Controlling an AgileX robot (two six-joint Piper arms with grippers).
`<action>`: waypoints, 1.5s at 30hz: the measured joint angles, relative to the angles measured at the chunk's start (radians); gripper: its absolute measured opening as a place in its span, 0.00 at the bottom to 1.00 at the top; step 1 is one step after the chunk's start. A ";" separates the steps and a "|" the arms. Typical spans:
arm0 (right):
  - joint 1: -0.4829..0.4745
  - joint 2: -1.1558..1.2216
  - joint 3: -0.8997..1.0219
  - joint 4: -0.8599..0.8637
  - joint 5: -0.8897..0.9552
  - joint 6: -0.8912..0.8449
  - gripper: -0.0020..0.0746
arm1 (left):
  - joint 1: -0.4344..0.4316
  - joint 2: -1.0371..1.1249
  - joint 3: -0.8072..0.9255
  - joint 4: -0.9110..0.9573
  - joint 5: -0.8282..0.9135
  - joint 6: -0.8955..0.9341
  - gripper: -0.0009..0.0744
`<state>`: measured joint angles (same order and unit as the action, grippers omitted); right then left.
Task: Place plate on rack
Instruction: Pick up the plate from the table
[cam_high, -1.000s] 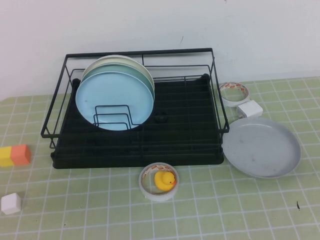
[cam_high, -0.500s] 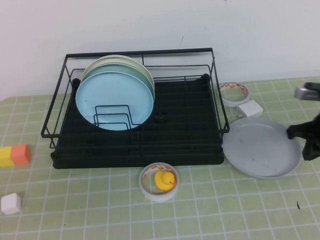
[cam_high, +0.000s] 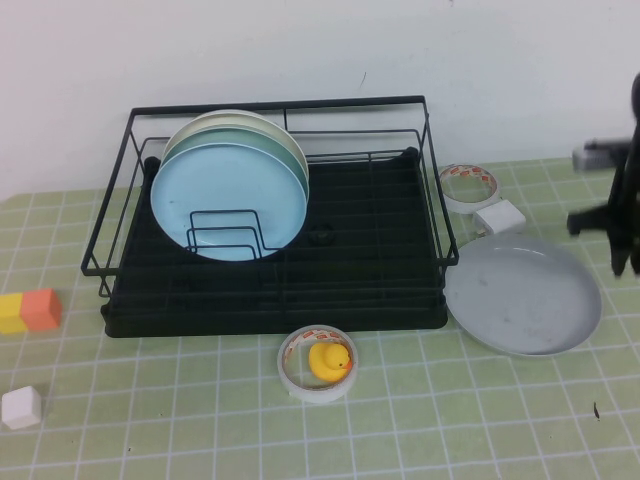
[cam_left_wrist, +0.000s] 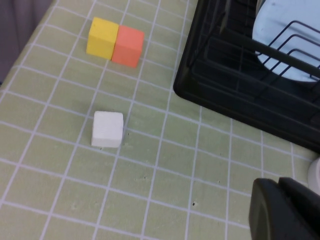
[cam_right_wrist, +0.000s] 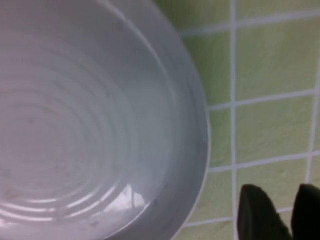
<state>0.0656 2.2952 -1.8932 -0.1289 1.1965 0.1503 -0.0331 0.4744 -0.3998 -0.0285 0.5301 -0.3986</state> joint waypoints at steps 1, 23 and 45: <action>0.000 -0.014 -0.013 0.004 0.005 -0.005 0.24 | 0.000 0.000 0.000 0.000 -0.006 0.000 0.01; 0.000 0.038 0.016 0.129 -0.080 -0.135 0.24 | 0.000 0.000 0.039 0.000 -0.069 -0.002 0.01; -0.002 0.113 0.016 0.115 -0.085 -0.150 0.08 | 0.000 0.000 0.039 0.000 -0.094 -0.002 0.01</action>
<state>0.0637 2.4084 -1.8769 -0.0143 1.1116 0.0000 -0.0331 0.4744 -0.3610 -0.0285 0.4359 -0.4004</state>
